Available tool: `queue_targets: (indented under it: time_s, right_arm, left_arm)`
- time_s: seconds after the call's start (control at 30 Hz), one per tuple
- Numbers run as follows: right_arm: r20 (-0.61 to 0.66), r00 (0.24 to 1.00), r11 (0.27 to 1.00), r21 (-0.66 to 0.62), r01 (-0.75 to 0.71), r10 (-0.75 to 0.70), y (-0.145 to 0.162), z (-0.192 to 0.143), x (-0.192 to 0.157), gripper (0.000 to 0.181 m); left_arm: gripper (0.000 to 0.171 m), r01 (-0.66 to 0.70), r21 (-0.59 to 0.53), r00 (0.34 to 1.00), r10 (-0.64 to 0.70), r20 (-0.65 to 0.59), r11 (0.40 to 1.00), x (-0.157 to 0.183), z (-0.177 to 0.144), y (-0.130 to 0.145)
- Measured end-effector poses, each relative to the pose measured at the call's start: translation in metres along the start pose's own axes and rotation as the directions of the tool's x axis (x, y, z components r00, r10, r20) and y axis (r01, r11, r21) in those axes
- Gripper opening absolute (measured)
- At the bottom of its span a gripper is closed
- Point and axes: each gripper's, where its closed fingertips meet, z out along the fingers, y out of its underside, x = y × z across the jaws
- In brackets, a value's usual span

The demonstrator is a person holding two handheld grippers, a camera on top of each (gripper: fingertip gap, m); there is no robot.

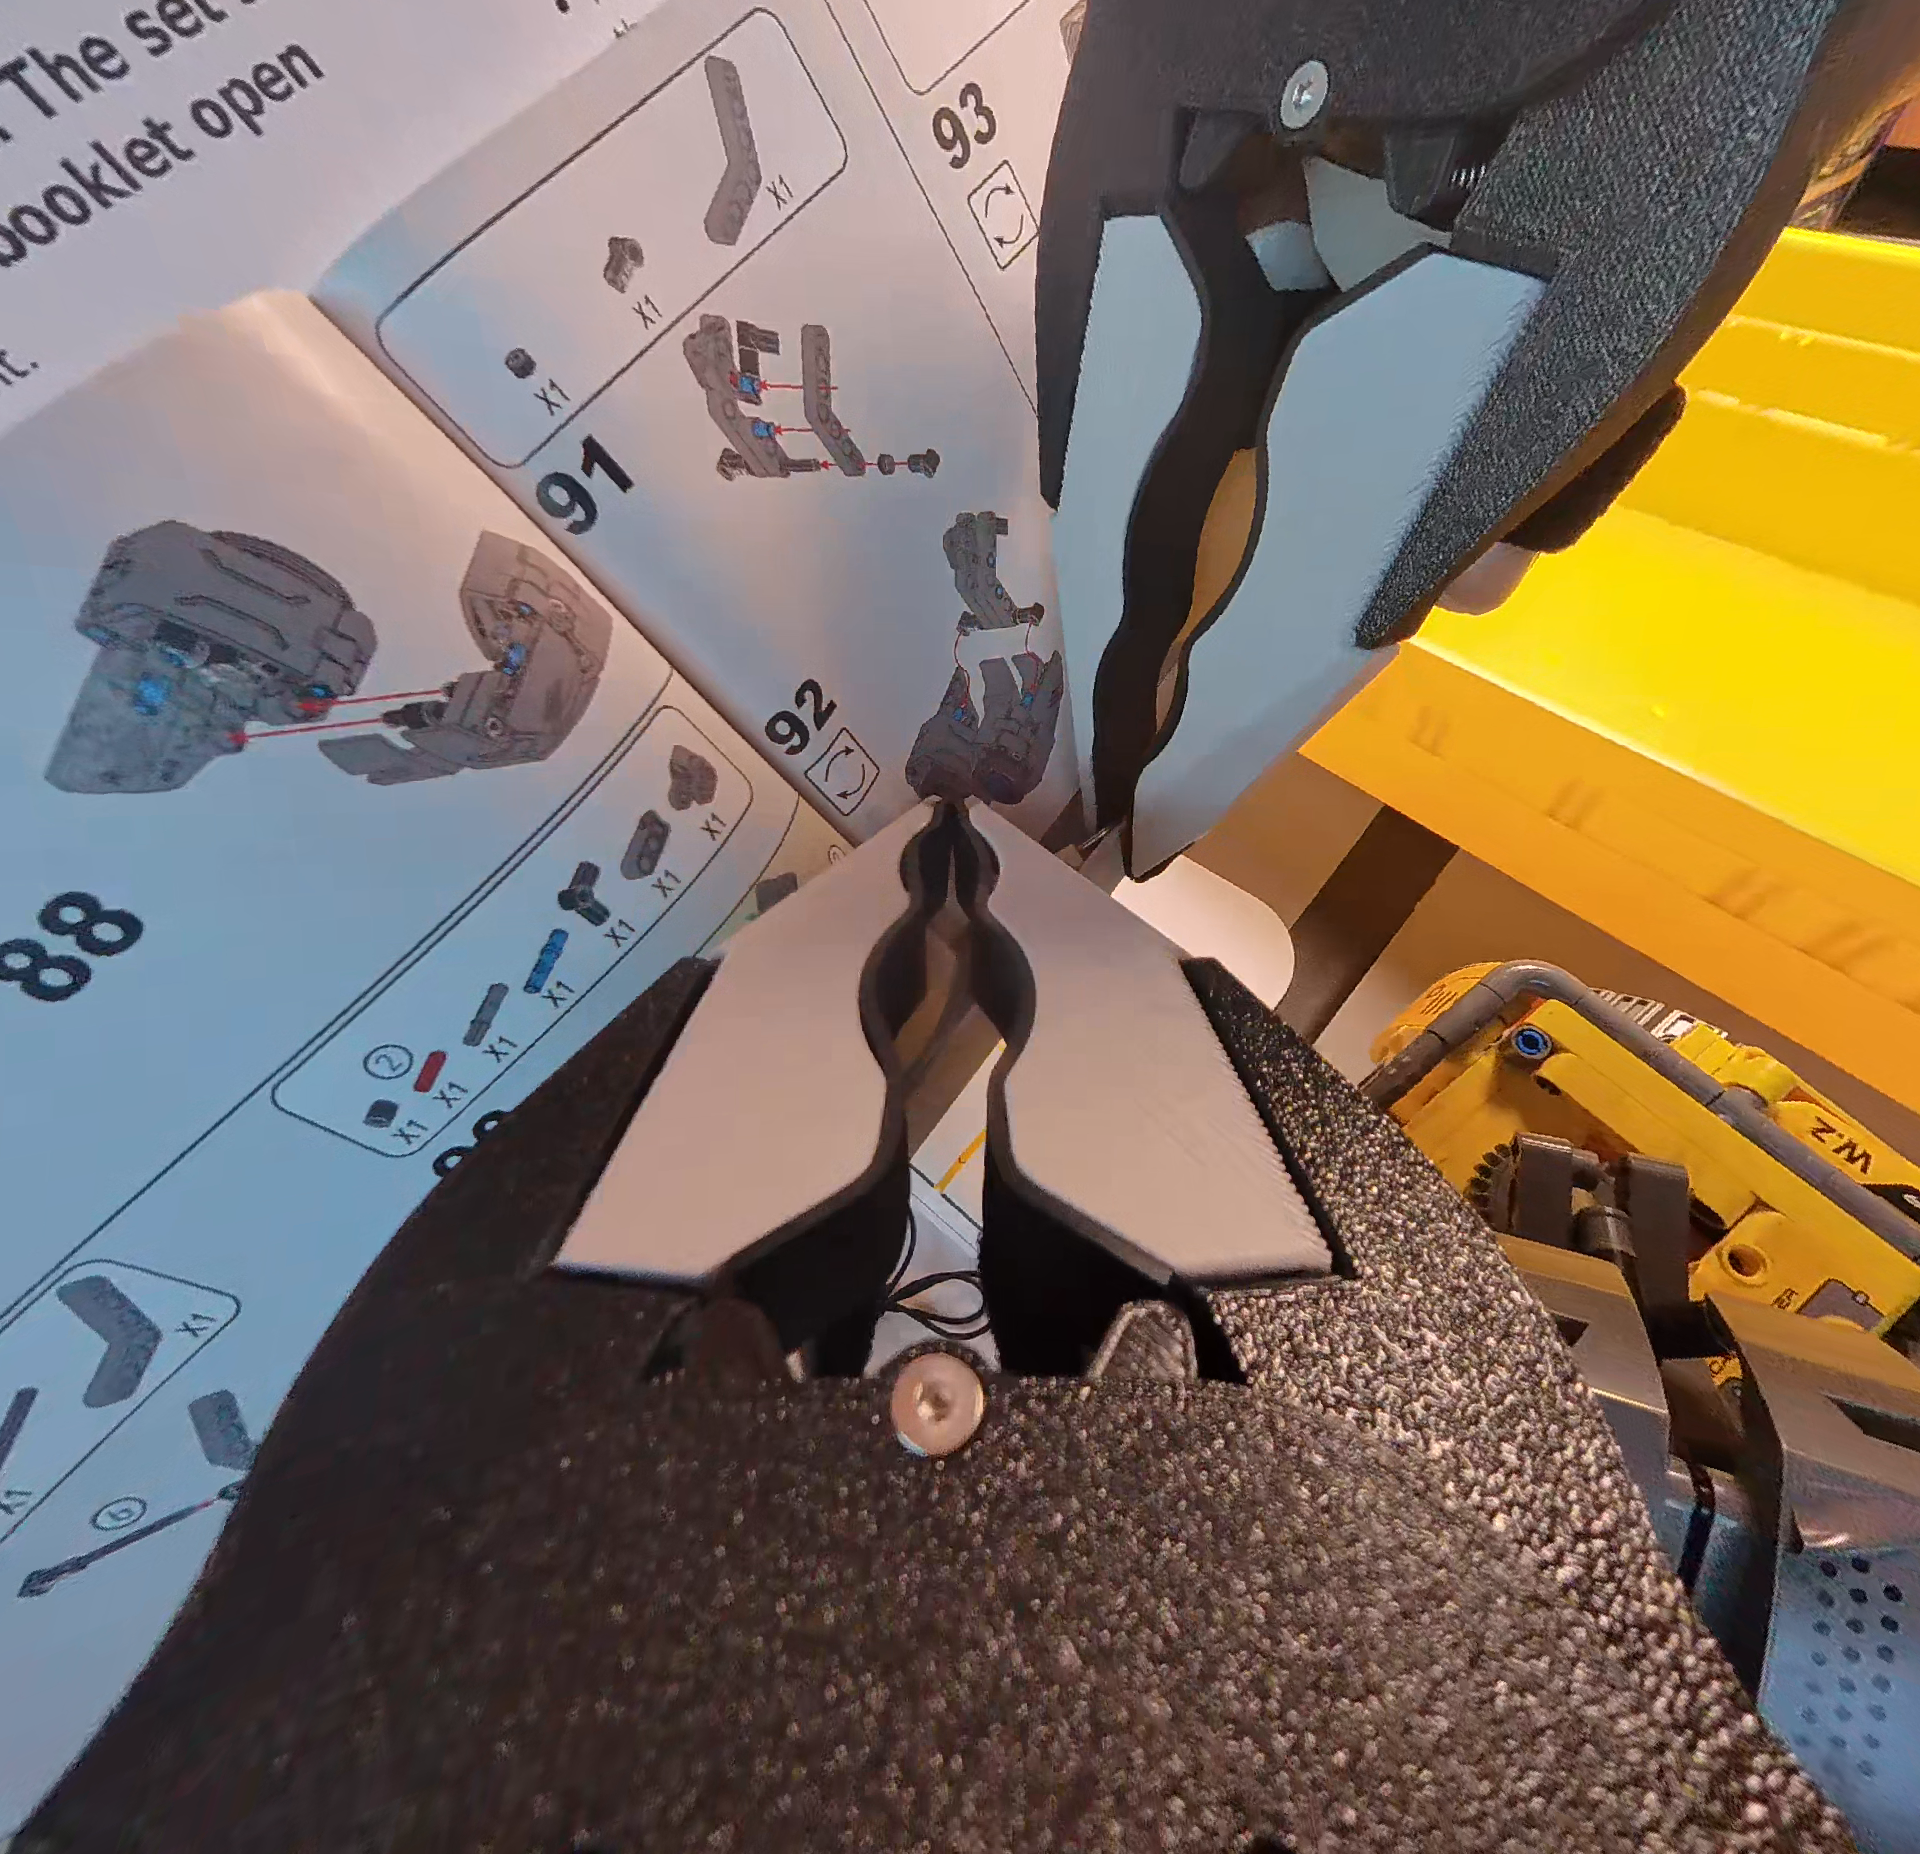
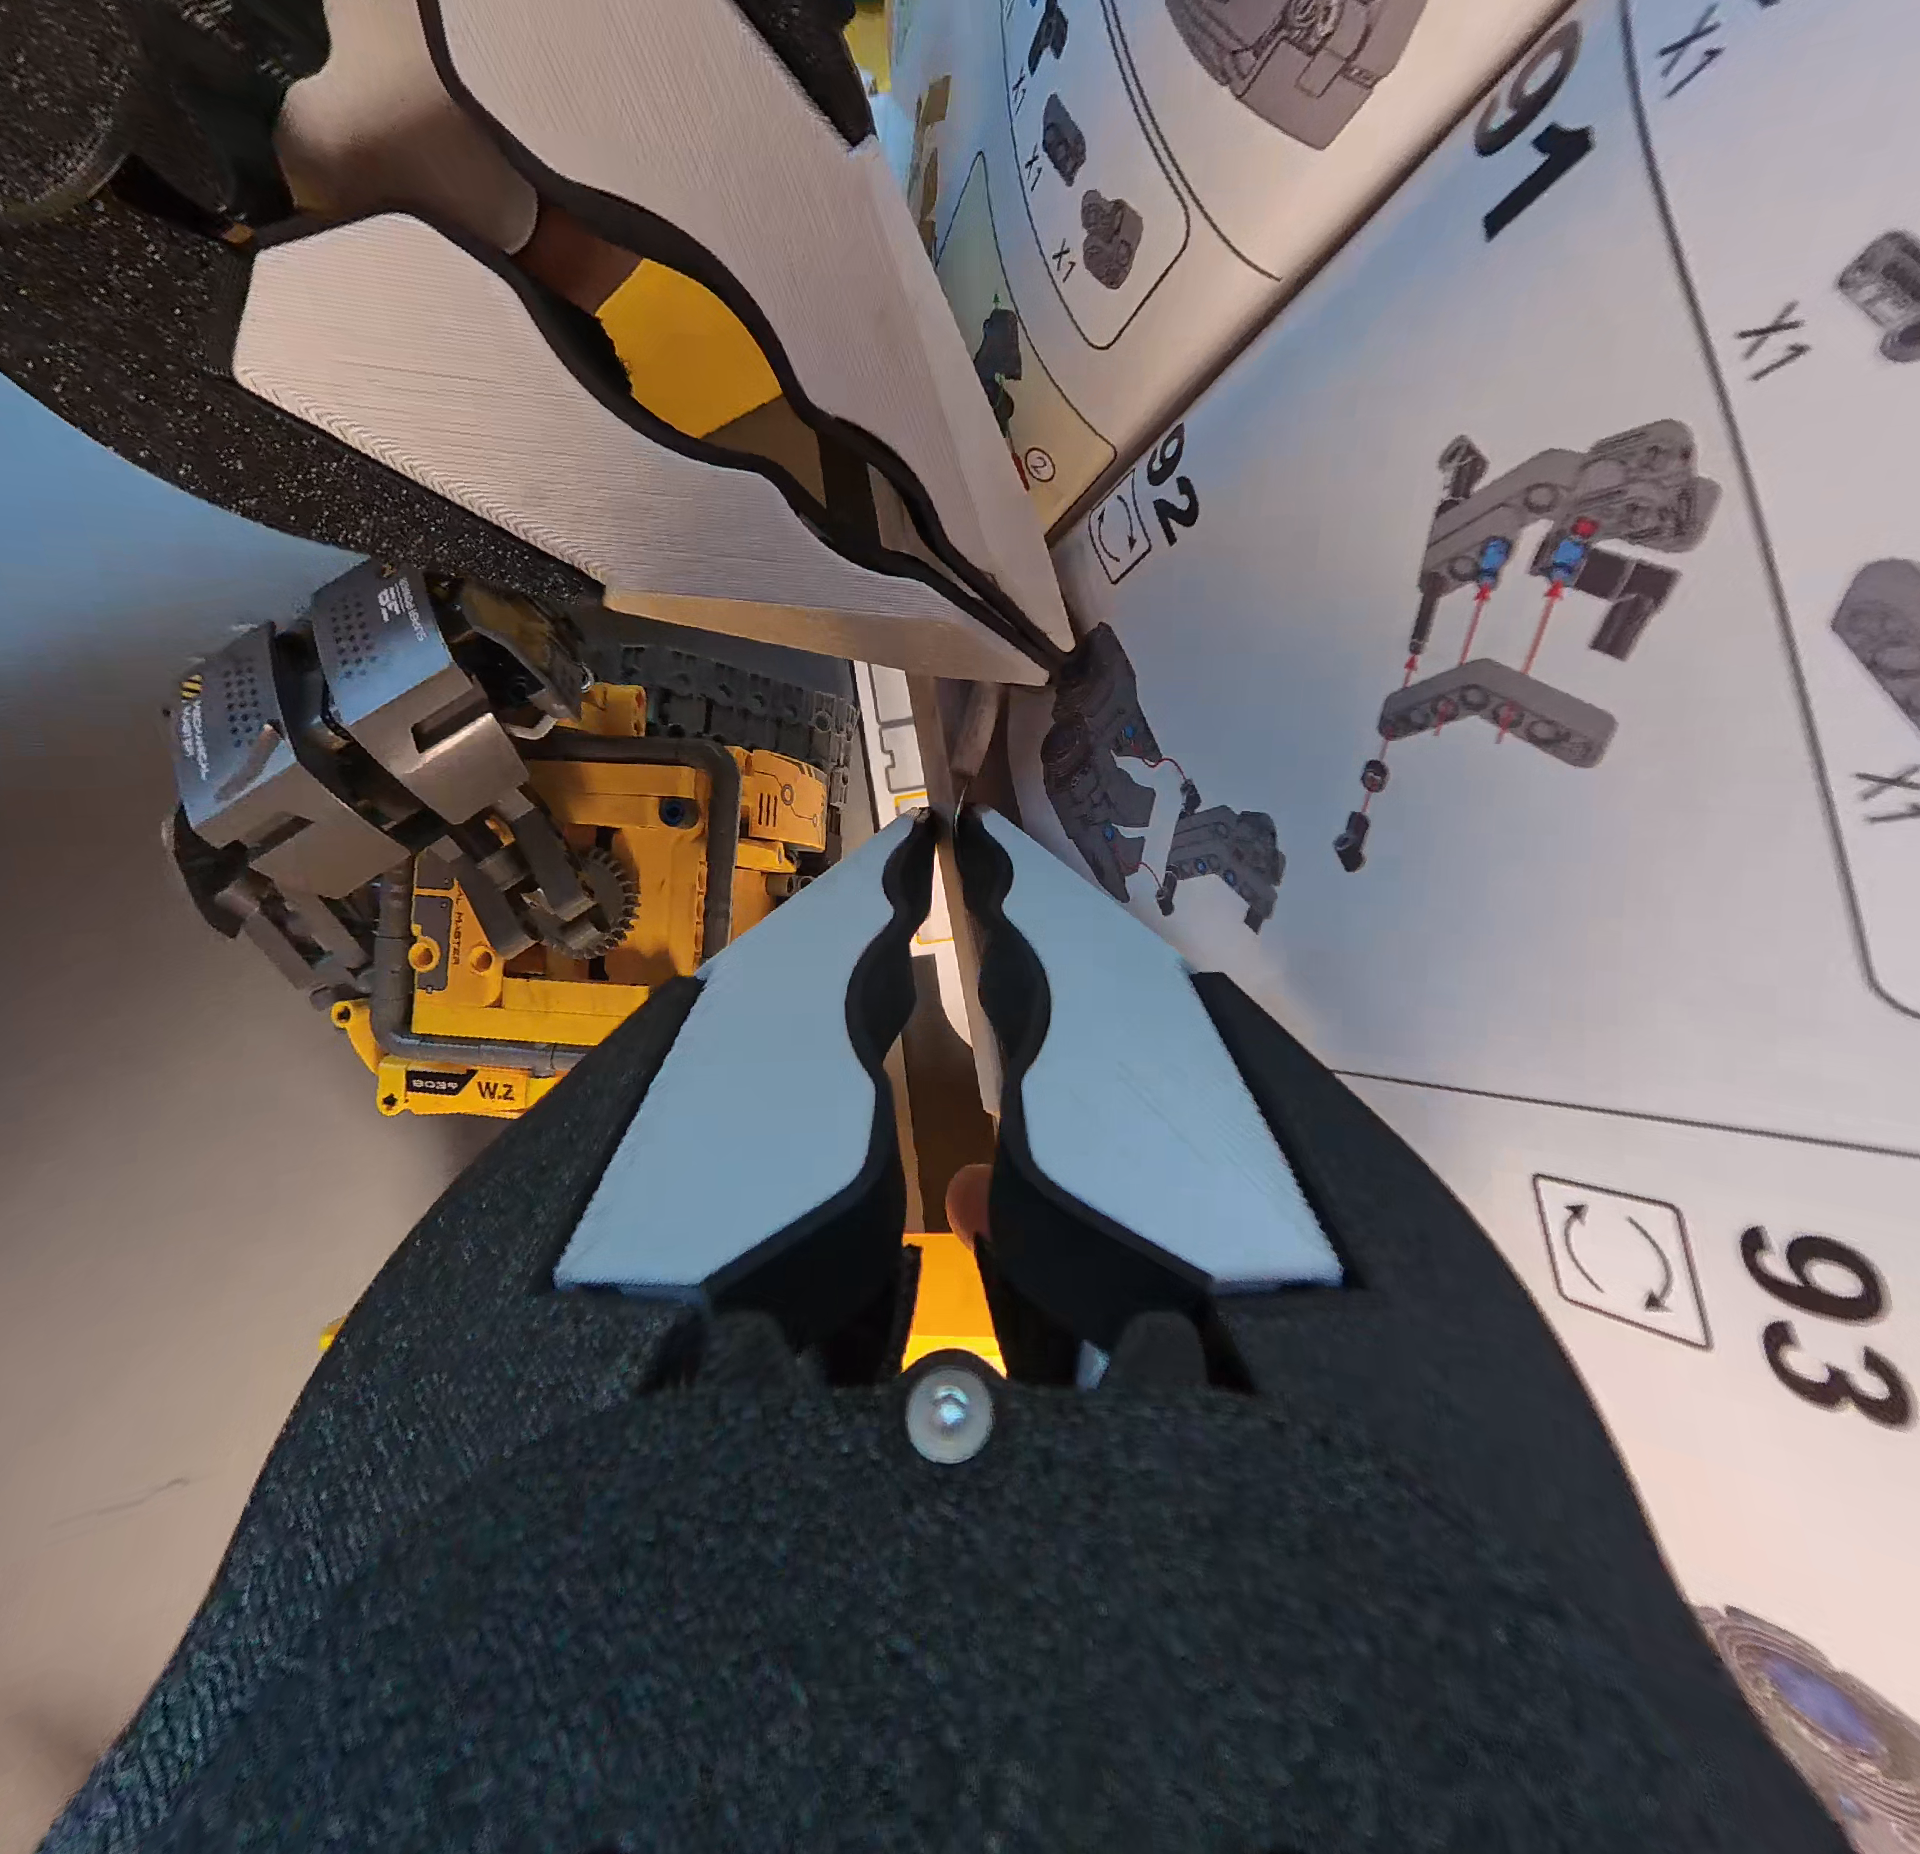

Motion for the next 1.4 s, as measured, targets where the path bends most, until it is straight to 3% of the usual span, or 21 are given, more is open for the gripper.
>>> queue_targets:
  time_s: [0.27, 0.43, 0.57, 0.63, 0.77, 0.87, 1.0, 1.3, 1.4]
  right_arm:
    - [-0.014, 1.0, 0.999, 0.043, -0.026, 0.026, 0.001, -0.003, 0.004, 0.004]
    - [-0.029, 0.999, 0.999, -0.04, -0.017, 0.016, 0.002, -0.004, 0.004, 0.005]
    - [-0.001, 1.0, 1.0, 0.018, -0.017, 0.017, -0.023, -0.016, -0.003, 0.0]
    - [-0.069, 0.997, 0.995, -0.101, 0.021, -0.028, -0.01, -0.011, 0.005, 0.0]
    - [-0.069, 0.997, 0.996, -0.083, 0.022, -0.028, -0.015, -0.006, 0.0, 0.012]
    - [-0.088, 0.996, 0.989, -0.145, -0.003, -0.009, -0.004, -0.005, 0.006, 0.017]
    - [-0.07, 0.997, 0.985, -0.172, -0.02, 0.008, 0.0, -0.002, 0.005, 0.007]
    - [0.044, 0.997, 0.998, 0.014, -0.056, 0.055, -0.006, -0.009, 0.003, 0.0]
    - [0.028, 0.999, 0.998, 0.067, -0.019, 0.017, -0.006, -0.013, 0.001, 0.0]
  left_arm:
    - [0.0, -0.033, -0.005, 0.999, 0.033, -0.012, 0.999, 0.003, 0.001, 0.007]
    - [0.0, -0.043, -0.013, 0.999, 0.043, -0.015, 0.999, 0.005, 0.001, 0.008]
    - [0.0, -0.04, -0.012, 0.999, 0.04, -0.021, 0.999, 0.006, 0.002, 0.008]
    - [0.0, -0.038, -0.01, 0.999, 0.038, -0.022, 0.999, 0.005, 0.002, 0.008]
    - [0.0, -0.045, -0.006, 0.999, 0.045, -0.025, 0.999, 0.006, 0.001, 0.009]
    - [0.0, -0.054, -0.003, 0.998, 0.054, -0.024, 0.999, 0.006, 0.001, 0.009]
    - [0.0, -0.049, 0.003, 0.998, 0.05, -0.033, 0.999, 0.006, 0.001, 0.01]
    - [0.0, -0.047, -0.005, 0.998, 0.047, -0.049, 0.999, 0.007, 0.0, 0.012]
    - [0.0, 0.088, 0.031, 0.99, -0.084, -0.11, 0.996, 0.005, -0.002, 0.006]
